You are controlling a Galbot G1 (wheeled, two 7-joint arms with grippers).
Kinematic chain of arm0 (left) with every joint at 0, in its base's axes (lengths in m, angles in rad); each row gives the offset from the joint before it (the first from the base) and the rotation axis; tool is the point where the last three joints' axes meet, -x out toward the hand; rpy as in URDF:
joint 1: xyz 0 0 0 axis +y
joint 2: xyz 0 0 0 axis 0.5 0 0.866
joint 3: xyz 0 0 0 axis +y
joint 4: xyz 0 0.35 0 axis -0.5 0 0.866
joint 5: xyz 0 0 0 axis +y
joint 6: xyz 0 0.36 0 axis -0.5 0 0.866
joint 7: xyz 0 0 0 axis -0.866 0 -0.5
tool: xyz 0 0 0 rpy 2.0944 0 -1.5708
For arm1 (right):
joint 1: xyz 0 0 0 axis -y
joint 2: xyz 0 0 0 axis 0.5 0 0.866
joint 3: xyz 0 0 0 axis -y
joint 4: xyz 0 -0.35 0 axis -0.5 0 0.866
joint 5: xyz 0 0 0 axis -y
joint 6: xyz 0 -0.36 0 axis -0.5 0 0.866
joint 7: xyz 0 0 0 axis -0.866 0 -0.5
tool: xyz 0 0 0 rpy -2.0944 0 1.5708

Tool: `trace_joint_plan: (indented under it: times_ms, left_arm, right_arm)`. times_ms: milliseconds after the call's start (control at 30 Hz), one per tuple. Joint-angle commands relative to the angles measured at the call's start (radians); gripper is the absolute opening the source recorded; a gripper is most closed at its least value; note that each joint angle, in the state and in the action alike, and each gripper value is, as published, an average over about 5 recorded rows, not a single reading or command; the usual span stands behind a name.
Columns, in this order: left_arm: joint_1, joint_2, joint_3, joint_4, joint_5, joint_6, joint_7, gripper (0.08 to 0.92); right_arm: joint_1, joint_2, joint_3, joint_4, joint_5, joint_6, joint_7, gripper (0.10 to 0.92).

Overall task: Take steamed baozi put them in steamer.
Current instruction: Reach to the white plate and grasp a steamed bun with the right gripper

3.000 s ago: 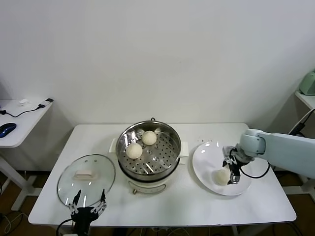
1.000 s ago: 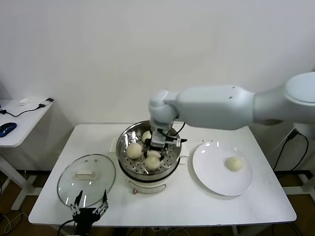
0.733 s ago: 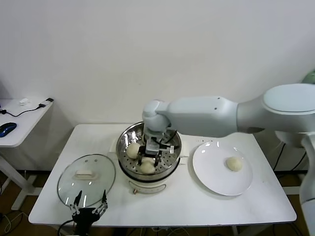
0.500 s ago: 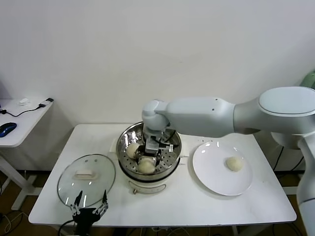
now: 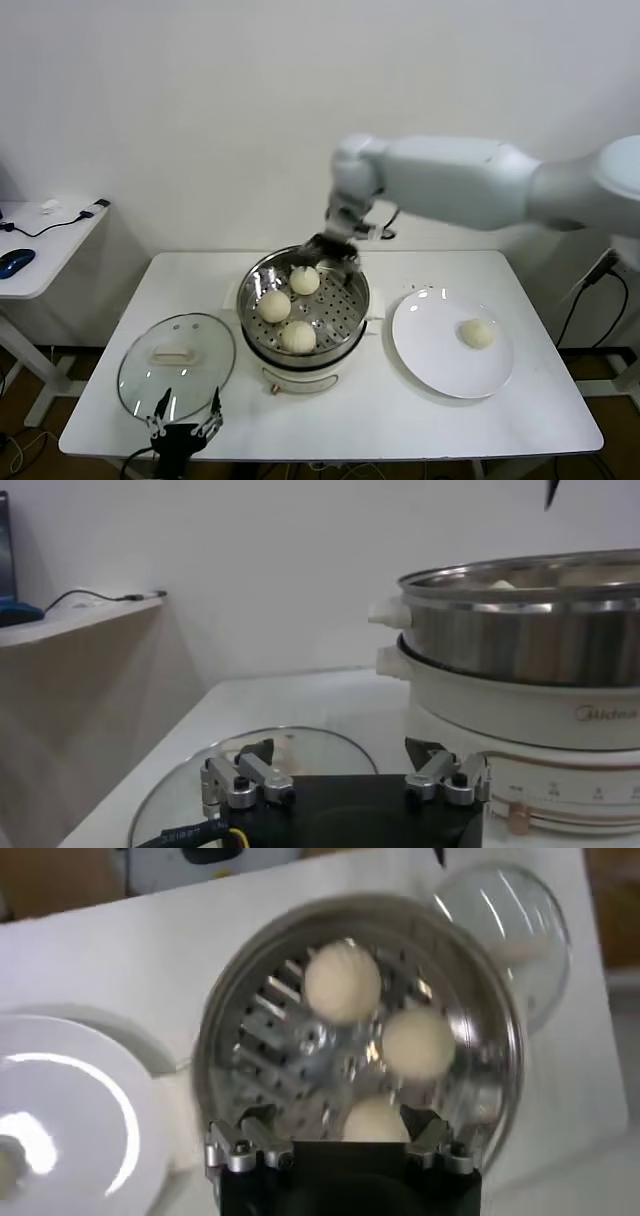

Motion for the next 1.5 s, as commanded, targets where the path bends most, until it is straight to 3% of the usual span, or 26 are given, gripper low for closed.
trace_joint_plan:
  times_ms: [33,267,733,1333,1500]
  left_arm:
    - [0.002,0.001,0.002,-0.001,0.0,0.0,0.0,0.823]
    - [-0.005,-0.002,-0.007,-0.003,0.001,0.0,0.0,0.823]
    - [0.005,-0.022,-0.002,0.0,0.021,0.001,0.002,0.823]
    - [0.014,-0.023,0.0,0.011,0.025,-0.008,-0.002,0.823]
    - [0.01,-0.024,0.002,0.012,0.023,-0.008,-0.002,0.823]
  right_arm:
    - [0.092,-0.378,-0.237,-0.003,0.162,-0.32,-0.019,0.823]
    - [-0.168,-0.522,-0.096,-0.033,-0.007,-0.379,-0.001,0.823]
    - [-0.569,-0.517,0.246,-0.12,-0.195,-0.495,0.088,0.823]
    - [-0.662,-0.406,0.355,-0.21,-0.223,-0.535,0.144,0.821]
    - [-0.644,-0.404,0.332,-0.195,-0.222,-0.537,0.127,0.745]
